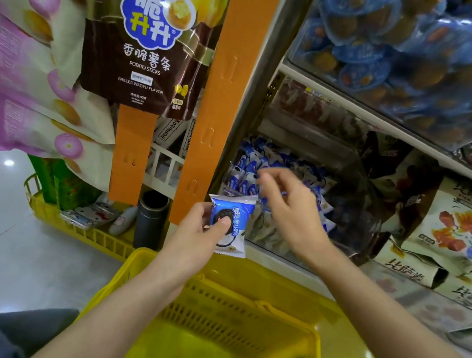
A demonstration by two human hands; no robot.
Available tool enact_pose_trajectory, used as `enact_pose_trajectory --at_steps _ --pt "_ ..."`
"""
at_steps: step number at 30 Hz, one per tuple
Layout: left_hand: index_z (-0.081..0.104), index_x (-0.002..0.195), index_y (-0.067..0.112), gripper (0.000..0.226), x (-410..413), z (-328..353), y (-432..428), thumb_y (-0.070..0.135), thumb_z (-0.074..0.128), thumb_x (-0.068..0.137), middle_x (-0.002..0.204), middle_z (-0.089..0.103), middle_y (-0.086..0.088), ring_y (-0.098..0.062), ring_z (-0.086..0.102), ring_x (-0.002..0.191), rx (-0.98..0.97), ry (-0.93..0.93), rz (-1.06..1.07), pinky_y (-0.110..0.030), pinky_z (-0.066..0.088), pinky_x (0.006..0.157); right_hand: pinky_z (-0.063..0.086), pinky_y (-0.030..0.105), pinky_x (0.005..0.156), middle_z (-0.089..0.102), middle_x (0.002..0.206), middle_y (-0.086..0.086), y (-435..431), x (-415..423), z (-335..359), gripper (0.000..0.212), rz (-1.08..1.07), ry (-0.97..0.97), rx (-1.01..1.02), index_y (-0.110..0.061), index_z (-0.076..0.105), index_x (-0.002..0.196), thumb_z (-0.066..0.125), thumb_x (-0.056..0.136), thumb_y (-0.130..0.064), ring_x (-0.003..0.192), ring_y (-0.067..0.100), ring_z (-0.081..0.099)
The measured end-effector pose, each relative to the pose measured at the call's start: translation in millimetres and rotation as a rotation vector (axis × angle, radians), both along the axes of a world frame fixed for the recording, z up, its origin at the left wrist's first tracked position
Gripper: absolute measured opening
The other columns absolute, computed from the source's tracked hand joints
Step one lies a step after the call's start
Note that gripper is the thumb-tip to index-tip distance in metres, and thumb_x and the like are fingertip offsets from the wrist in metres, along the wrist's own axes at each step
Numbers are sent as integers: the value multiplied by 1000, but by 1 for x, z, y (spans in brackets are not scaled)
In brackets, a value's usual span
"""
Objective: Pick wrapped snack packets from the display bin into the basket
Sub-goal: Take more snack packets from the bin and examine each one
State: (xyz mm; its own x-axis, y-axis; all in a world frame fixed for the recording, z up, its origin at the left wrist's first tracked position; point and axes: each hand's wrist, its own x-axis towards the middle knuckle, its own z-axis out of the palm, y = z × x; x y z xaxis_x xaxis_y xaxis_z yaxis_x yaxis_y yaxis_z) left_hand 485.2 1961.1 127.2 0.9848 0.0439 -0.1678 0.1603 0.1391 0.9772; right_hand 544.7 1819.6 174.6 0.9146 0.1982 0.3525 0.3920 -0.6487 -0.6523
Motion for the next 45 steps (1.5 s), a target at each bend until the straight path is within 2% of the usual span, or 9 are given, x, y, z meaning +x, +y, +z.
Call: enact_pose_trajectory --at_steps 2,5,10,17,22,27,34,38,45 --pt "43 125 25 30 -4 -4 -4 25 49 95 119 58 2 -7 55 107 36 -17 -66 -20 44 79 49 12 72 63 90 -12 -2 -24 -11 11 69 126 63 -31 57 100 49 93 -34 86 -1 58" --pt "44 122 23 28 -11 -9 -10 20 48 95 119 58 0 -5 55 106 56 -33 -113 -18 46 78 55 38 75 68 88 5 -8 -42 -26 12 91 257 191 -23 64 88 54 91 -28 80 19 64" --pt "50 114 22 21 -20 -14 -21 19 51 93 113 58 5 10 58 86 44 -63 -76 -3 45 65 47 19 50 62 66 14 -22 -48 -45 28 -2 305 354 -3 65 77 54 92 -23 57 10 56" --pt "59 95 -4 26 -21 -22 -24 21 52 94 87 66 -17 -13 62 75 -1 -12 -35 -17 47 56 44 16 46 61 60 1 -21 -56 -62 21 29 355 350 -14 64 71 58 90 -21 52 4 53" --pt "54 80 0 23 -19 -28 -23 18 52 93 69 56 -6 -2 55 59 69 -39 -8 -13 43 49 44 18 65 59 74 -10 -25 -61 -60 8 104 23 -44 -17 68 81 66 84 -23 70 2 54" --pt "53 72 12 24 -20 -33 -26 18 50 95 53 56 12 5 56 54 94 -17 -53 -11 43 47 47 28 57 61 75 1 -33 -65 -55 22 229 -415 -485 -10 68 83 56 90 -28 68 17 57" --pt "62 99 10 25 -18 -32 -24 32 54 90 90 71 -7 -14 67 79 -77 87 -110 -26 52 66 48 15 58 56 77 -8 -34 -57 -59 12 -62 90 82 -20 56 81 53 93 -19 69 5 54" --pt "60 106 13 19 -19 -32 -24 19 58 89 85 72 0 -15 69 77 -61 15 -20 -24 56 67 54 18 55 57 79 5 -34 -52 -57 17 -146 404 480 -16 51 80 47 96 -15 68 9 60" --pt "62 86 10 15 -12 -28 -14 15 50 94 92 66 -8 -17 62 83 29 -37 204 -23 54 69 55 18 57 62 75 7 -28 -61 -59 10 47 798 504 -6 47 90 42 98 -10 61 7 64"
